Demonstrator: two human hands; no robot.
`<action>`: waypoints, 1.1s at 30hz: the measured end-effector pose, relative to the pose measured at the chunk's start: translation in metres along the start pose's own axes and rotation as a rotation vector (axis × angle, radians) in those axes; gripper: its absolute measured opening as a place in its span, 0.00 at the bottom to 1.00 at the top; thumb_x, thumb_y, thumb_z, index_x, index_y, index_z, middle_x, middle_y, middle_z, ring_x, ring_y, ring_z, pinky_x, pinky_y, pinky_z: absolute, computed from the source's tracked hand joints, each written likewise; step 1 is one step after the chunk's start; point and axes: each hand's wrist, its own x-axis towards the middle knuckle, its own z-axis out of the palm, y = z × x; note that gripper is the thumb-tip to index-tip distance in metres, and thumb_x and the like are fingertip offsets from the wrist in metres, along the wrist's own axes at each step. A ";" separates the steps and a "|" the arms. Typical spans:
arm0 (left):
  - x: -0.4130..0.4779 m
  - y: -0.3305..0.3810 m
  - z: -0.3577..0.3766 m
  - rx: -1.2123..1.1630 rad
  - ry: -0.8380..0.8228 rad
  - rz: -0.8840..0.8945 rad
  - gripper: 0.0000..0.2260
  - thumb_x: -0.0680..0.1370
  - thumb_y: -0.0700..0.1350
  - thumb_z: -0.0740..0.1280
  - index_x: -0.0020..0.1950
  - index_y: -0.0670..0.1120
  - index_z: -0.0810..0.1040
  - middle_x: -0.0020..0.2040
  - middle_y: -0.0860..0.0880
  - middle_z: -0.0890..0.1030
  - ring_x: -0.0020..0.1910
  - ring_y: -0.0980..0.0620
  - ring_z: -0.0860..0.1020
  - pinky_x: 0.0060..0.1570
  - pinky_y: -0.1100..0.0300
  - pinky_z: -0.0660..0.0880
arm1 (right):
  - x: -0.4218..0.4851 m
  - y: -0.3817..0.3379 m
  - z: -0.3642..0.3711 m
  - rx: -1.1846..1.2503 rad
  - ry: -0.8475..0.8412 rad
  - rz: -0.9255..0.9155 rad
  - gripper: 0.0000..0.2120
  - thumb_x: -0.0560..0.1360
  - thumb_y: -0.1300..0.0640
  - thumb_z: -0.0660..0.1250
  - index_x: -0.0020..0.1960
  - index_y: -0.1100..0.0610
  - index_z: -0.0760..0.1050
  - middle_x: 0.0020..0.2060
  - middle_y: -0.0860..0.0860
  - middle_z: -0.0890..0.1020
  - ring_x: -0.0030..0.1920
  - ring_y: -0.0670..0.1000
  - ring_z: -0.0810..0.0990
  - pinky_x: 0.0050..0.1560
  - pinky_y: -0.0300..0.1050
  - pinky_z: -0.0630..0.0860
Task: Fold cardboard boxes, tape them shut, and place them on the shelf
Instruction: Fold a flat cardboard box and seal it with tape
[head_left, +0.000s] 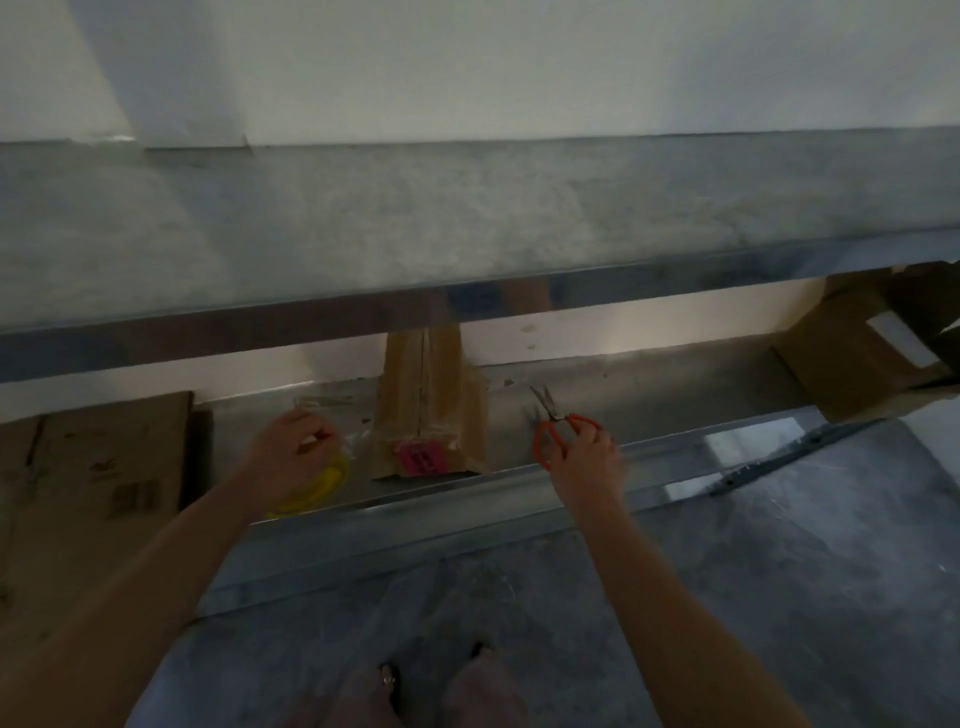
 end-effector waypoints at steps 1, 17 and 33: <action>-0.002 0.001 0.003 -0.001 0.018 -0.020 0.04 0.77 0.40 0.69 0.44 0.49 0.79 0.46 0.53 0.75 0.45 0.55 0.74 0.45 0.63 0.69 | 0.011 0.002 0.003 -0.026 -0.019 -0.022 0.27 0.78 0.43 0.61 0.72 0.56 0.66 0.66 0.58 0.72 0.66 0.60 0.72 0.65 0.56 0.71; -0.006 0.012 -0.006 0.033 -0.014 -0.096 0.03 0.78 0.44 0.67 0.47 0.49 0.80 0.49 0.52 0.76 0.47 0.53 0.76 0.52 0.56 0.73 | -0.041 -0.006 -0.011 -0.051 0.120 -0.440 0.33 0.76 0.37 0.48 0.74 0.53 0.67 0.73 0.54 0.69 0.76 0.57 0.61 0.74 0.59 0.62; -0.005 0.000 -0.020 -0.034 -0.100 0.200 0.03 0.77 0.39 0.68 0.45 0.41 0.81 0.41 0.53 0.76 0.41 0.61 0.72 0.42 0.75 0.66 | -0.124 -0.182 0.049 0.206 0.148 -0.234 0.18 0.77 0.36 0.61 0.64 0.38 0.75 0.76 0.50 0.61 0.78 0.57 0.47 0.76 0.67 0.46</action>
